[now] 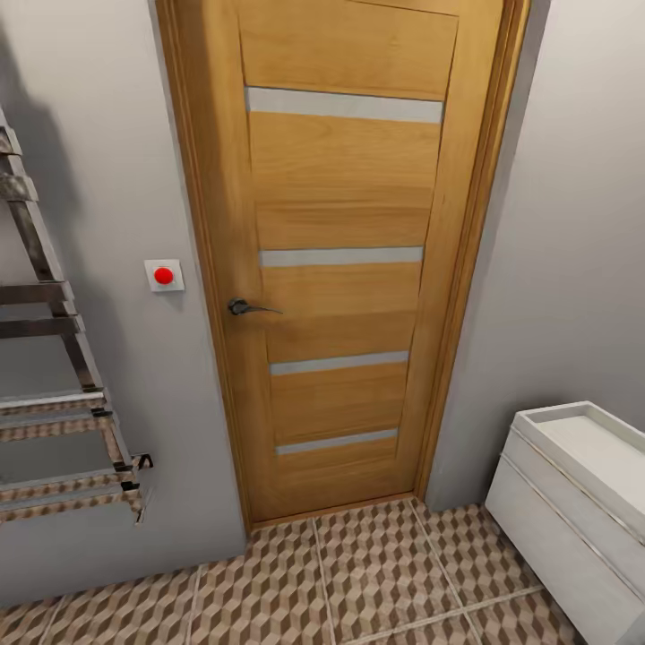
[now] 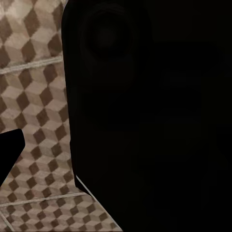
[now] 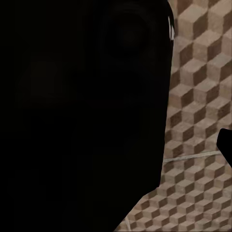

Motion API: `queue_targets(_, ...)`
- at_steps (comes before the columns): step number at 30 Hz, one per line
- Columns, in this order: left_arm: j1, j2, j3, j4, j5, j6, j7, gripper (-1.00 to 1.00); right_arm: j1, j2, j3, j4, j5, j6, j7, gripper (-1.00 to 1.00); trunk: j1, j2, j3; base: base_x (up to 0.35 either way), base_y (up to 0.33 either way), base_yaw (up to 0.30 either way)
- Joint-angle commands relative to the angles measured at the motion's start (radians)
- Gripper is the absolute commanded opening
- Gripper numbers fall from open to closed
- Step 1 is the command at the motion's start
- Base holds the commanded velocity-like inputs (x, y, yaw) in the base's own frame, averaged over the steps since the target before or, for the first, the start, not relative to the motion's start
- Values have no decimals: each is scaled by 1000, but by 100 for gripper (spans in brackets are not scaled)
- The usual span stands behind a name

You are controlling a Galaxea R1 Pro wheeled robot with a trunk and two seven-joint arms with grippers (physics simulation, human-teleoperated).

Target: Take the four mousetraps from the cabinet in the bathroom and place them on the bathroom floor. Make sure all four end up on the same floor surface, and ensure that at least two of them are either under or directly next to the same bathroom sink.

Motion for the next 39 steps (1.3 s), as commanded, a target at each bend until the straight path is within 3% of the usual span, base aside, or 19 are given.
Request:
queue_targets(1,-1,-2,3,-2,0,-6,-2,100,-2,-3,6,0,6,-3,-2,100,0,-1,-1,0,0,0)
queue_targets(27,-1,3,7,-27,8,-6,2,100,-1,-5,10,0,4,-4,-2,100,0,-1,-1,0,0,4)
queue_targets(39,-1,3,11,-28,9,-19,3,100,-1,-5,11,0,5,-5,-2,100,0,-1,-1,0,0,217)
